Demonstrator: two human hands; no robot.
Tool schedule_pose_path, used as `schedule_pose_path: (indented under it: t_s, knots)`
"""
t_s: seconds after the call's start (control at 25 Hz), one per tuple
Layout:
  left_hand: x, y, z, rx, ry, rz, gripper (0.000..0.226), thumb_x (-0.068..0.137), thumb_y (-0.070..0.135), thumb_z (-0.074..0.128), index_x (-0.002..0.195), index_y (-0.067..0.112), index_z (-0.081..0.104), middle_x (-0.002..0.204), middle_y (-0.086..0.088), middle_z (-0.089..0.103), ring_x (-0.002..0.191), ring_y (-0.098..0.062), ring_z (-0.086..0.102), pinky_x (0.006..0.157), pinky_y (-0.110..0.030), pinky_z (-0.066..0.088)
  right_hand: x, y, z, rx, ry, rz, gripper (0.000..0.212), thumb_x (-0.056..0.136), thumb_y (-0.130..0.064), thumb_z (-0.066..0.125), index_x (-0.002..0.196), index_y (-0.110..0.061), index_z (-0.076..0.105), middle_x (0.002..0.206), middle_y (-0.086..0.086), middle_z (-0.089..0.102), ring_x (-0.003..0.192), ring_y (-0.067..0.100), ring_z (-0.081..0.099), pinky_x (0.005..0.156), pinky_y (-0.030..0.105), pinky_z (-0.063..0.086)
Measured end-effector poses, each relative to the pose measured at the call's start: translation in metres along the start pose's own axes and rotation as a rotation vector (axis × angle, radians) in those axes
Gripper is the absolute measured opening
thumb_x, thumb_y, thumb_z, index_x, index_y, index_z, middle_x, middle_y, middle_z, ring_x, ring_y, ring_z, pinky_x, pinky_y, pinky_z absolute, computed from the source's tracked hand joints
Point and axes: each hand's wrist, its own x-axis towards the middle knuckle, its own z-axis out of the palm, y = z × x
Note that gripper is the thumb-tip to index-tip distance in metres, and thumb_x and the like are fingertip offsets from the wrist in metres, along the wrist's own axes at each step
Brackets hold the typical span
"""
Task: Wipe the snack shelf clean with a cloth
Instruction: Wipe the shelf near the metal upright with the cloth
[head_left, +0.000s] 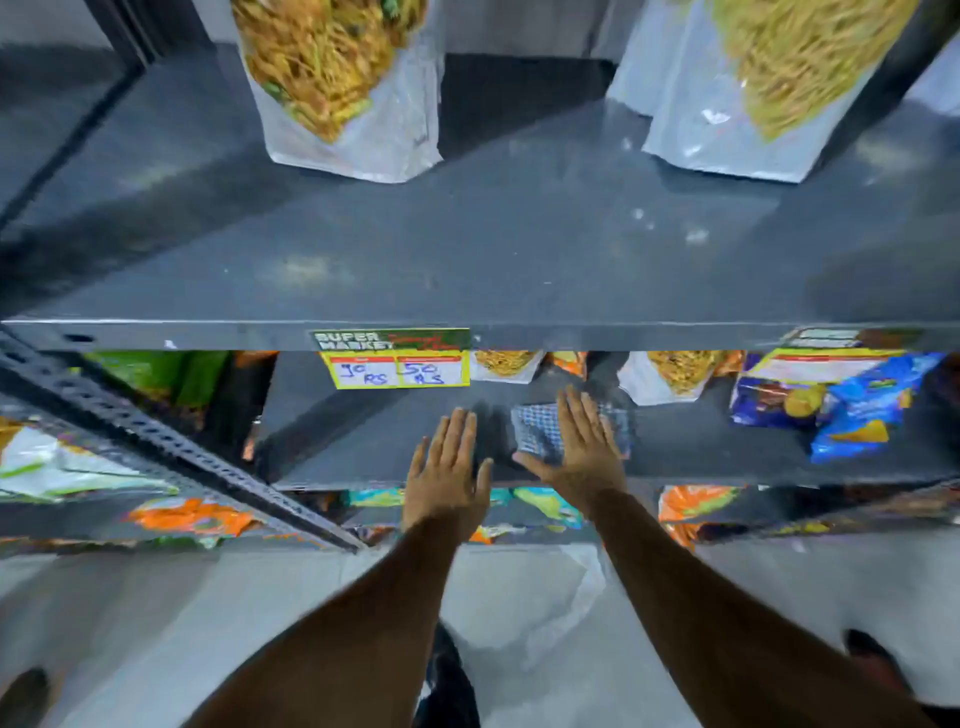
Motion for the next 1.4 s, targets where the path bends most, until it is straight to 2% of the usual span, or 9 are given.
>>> schedule_pose_path:
  t_s: [0.12, 0.24, 0.4, 0.52, 0.64, 0.8, 0.96, 1.2, 1.4]
  knots:
    - [0.014, -0.014, 0.012, 0.011, 0.008, -0.039, 0.072, 0.097, 0.047, 0.033, 0.163, 0.02, 0.024, 0.172, 0.001, 0.02, 0.159, -0.019, 0.022, 0.127, -0.04, 0.011, 0.014, -0.003, 0.009, -0.055, -0.154, 0.052, 0.129, 0.058, -0.094, 0.053, 0.154, -0.009, 0.034, 0.161, 0.01, 0.036, 0.149, 0.029, 0.032, 0.118, 0.051, 0.03]
    - [0.014, -0.02, 0.019, 0.046, -0.03, -0.025, 0.072, 0.097, 0.048, 0.034, 0.163, 0.02, 0.024, 0.172, 0.001, 0.019, 0.159, -0.019, 0.02, 0.126, -0.04, 0.008, 0.016, -0.006, 0.01, -0.078, -0.194, 0.083, 0.128, 0.057, -0.092, 0.056, 0.154, -0.012, 0.034, 0.16, 0.009, 0.037, 0.149, 0.03, 0.033, 0.118, 0.049, 0.03]
    - [0.011, -0.02, 0.019, 0.042, -0.038, -0.031, 0.071, 0.1, 0.049, 0.03, 0.165, 0.023, 0.015, 0.174, 0.004, 0.008, 0.161, -0.016, 0.008, 0.13, -0.041, 0.005, 0.011, -0.002, 0.015, -0.139, -0.159, 0.077, 0.093, 0.079, -0.06, 0.06, 0.156, -0.017, 0.03, 0.162, 0.009, 0.034, 0.149, 0.03, 0.033, 0.117, 0.05, 0.031]
    - [0.007, -0.018, 0.015, 0.046, -0.077, -0.034, 0.069, 0.103, 0.049, 0.026, 0.165, 0.026, 0.009, 0.174, 0.005, 0.001, 0.162, -0.016, 0.002, 0.131, -0.042, 0.003, 0.004, -0.007, 0.01, -0.129, -0.186, 0.061, 0.077, 0.083, -0.036, 0.041, 0.157, -0.02, 0.027, 0.165, 0.006, 0.027, 0.152, 0.029, 0.025, 0.12, 0.051, 0.023]
    - [-0.006, -0.014, 0.007, 0.063, -0.062, -0.034, 0.07, 0.103, 0.054, 0.022, 0.165, 0.028, 0.001, 0.175, 0.004, -0.005, 0.162, -0.017, -0.002, 0.13, -0.041, 0.001, -0.009, -0.011, -0.004, 0.104, -0.18, 0.085, 0.073, 0.083, -0.014, 0.047, 0.154, -0.021, 0.034, 0.164, 0.003, 0.031, 0.152, 0.027, 0.025, 0.124, 0.047, 0.02]
    - [-0.033, -0.008, -0.014, 0.083, 0.022, 0.005, 0.07, 0.105, 0.056, 0.022, 0.165, 0.029, -0.002, 0.175, 0.003, -0.007, 0.161, -0.018, -0.005, 0.132, -0.046, 0.008, -0.029, -0.033, -0.044, 0.393, -0.093, 0.17, 0.062, 0.092, -0.003, 0.053, 0.15, -0.019, 0.039, 0.157, 0.006, 0.042, 0.143, 0.032, 0.042, 0.118, 0.044, 0.032]
    - [-0.068, 0.005, -0.065, 0.087, 0.199, 0.04, 0.07, 0.106, 0.049, 0.031, 0.165, 0.026, 0.002, 0.175, 0.001, -0.004, 0.162, -0.017, -0.003, 0.129, -0.05, 0.017, -0.065, -0.078, -0.1, 0.68, 0.122, 0.069, 0.062, 0.088, 0.003, 0.054, 0.145, -0.02, 0.048, 0.148, 0.0, 0.054, 0.135, 0.026, 0.053, 0.113, 0.03, 0.039]
    - [-0.096, 0.013, -0.187, 0.117, 0.648, 0.21, 0.07, 0.104, 0.043, 0.035, 0.165, 0.023, 0.006, 0.175, -0.001, -0.005, 0.162, -0.025, 0.006, 0.13, -0.05, 0.004, -0.102, -0.167, -0.233, 1.064, 0.536, -0.375, 0.036, 0.093, 0.007, 0.051, 0.129, 0.011, 0.057, 0.139, 0.02, 0.059, 0.134, 0.033, 0.054, 0.111, 0.046, 0.041]
    - [-0.077, -0.025, -0.31, 0.118, 0.996, 0.119, 0.067, 0.107, 0.045, 0.031, 0.165, 0.022, 0.006, 0.174, -0.005, -0.001, 0.161, -0.03, 0.003, 0.129, -0.053, 0.003, -0.057, -0.243, -0.308, 1.107, 0.472, -0.543, 0.052, 0.088, 0.021, 0.052, 0.135, 0.001, 0.055, 0.142, 0.009, 0.059, 0.135, 0.025, 0.054, 0.113, 0.049, 0.042]
